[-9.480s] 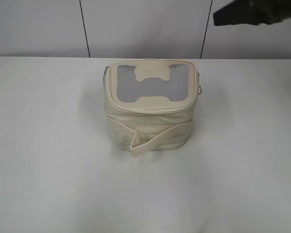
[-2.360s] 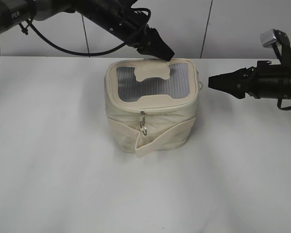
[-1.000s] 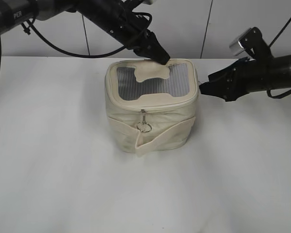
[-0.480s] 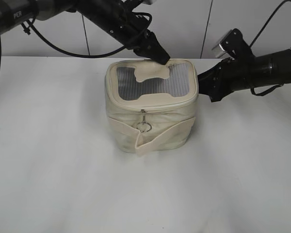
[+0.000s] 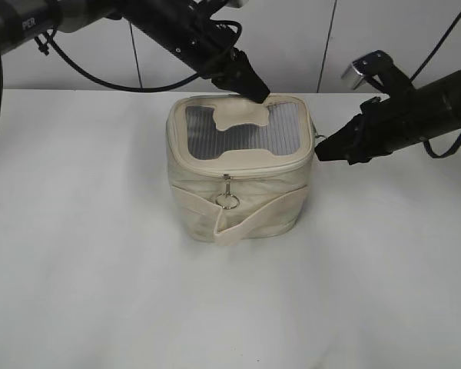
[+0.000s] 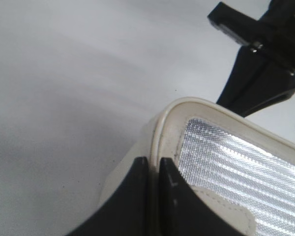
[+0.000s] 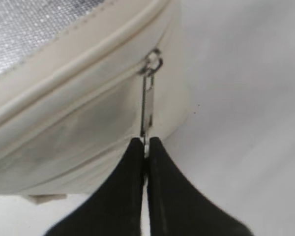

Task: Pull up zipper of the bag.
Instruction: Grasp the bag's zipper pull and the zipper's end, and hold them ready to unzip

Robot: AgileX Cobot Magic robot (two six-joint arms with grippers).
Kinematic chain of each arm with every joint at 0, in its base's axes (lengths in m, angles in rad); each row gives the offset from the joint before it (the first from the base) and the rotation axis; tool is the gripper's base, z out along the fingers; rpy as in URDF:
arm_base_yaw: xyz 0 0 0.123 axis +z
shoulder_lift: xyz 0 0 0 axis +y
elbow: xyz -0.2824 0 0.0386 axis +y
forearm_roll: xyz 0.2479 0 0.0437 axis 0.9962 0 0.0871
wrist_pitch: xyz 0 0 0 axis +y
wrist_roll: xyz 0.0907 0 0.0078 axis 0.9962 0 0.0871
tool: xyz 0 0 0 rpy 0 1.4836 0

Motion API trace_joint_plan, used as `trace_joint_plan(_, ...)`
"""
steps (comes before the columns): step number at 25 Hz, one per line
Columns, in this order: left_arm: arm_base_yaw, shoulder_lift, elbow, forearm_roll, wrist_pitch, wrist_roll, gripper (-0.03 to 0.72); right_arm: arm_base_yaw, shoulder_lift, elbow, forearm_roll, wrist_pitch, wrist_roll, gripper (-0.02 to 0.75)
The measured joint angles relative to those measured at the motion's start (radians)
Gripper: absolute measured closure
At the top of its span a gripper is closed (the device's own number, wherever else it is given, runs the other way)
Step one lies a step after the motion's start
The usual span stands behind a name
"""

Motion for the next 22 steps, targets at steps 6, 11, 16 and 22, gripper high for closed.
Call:
trace_joint_plan(6, -0.001, 0.000, 0.000, 0.018, -0.025, -0.084, 0.664, 0.002, -0.152, 0.125, -0.034, 0.000, 0.085, 0.729)
trace_joint_plan(11, -0.003, 0.000, 0.000, 0.024, -0.045, -0.144, 0.664, 0.008, -0.256, 0.229, -0.037, 0.048, 0.159, 0.729)
trace_joint_plan(16, -0.008, 0.000, 0.000, 0.031, -0.058, -0.195, 0.664, 0.123, -0.302, 0.302, -0.026, 0.064, 0.260, 0.729)
trace_joint_plan(22, -0.031, 0.000, 0.000, 0.058, -0.092, -0.239, 0.664, 0.417, -0.243, 0.250, 0.155, -0.116, 0.294, 0.729)
